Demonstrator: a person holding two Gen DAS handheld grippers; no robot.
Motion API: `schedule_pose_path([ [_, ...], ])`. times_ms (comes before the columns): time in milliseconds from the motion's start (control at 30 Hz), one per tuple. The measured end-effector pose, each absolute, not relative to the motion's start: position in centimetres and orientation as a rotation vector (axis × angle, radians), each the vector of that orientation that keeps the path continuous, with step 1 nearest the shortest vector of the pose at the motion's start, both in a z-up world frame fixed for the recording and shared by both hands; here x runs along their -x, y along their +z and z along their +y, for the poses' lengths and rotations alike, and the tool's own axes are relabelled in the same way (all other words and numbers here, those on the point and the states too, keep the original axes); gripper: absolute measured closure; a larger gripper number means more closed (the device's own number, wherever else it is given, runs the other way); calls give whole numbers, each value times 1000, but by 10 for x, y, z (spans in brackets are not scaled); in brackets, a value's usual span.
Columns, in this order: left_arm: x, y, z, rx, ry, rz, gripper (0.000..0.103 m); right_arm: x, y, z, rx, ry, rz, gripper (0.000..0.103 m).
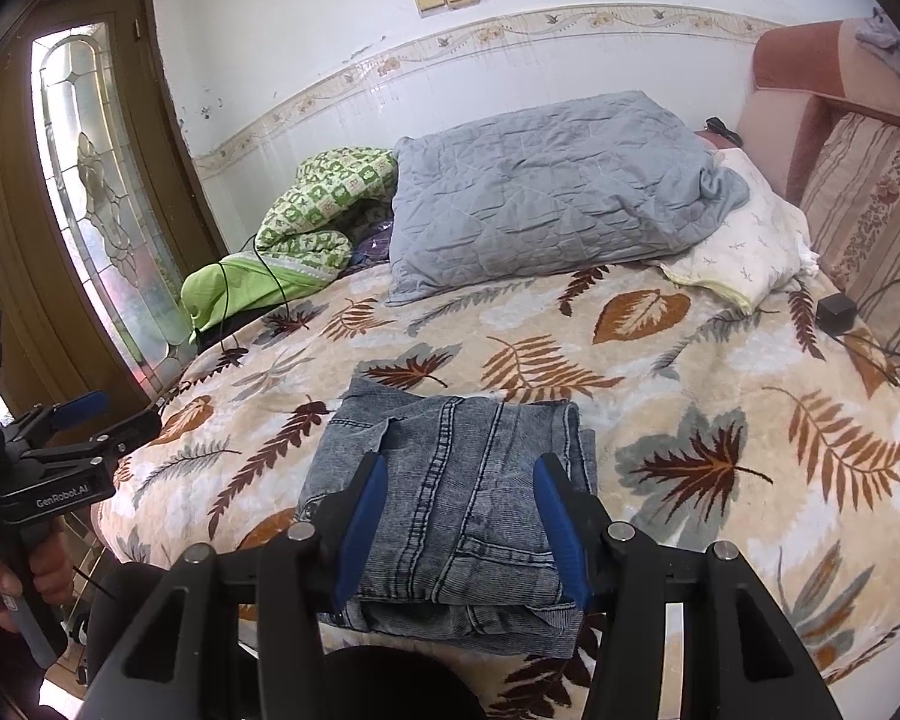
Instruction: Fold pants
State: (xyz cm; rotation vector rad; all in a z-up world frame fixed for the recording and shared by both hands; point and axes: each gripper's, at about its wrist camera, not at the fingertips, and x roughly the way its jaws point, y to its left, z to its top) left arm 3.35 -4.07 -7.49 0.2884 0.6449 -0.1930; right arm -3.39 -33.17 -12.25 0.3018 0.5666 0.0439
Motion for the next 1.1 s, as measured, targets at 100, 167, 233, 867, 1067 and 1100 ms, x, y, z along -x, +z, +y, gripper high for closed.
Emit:
schedule_pose_path([
  [100,-36,-77,-42,-292,-190,652,10,32,-126,-333,-307,45,571,49],
  [167,-37,-78,-43,-293,-188,656,10,31,-128,-335,-310,47,576,49],
  [233,-39,-80,-44,-294,-188,662,10,30,-131,-336,-314,49,580,49],
  [867,-68,-113,-55,-308,-175,755,10,11,-163,-359,-377,28,649,47],
  [1067,-78,-121,-60,-316,-173,776,10,2,-173,-366,-389,22,673,47],
  [1100,-80,-122,-60,-318,-173,779,10,1,-175,-367,-393,22,676,47],
])
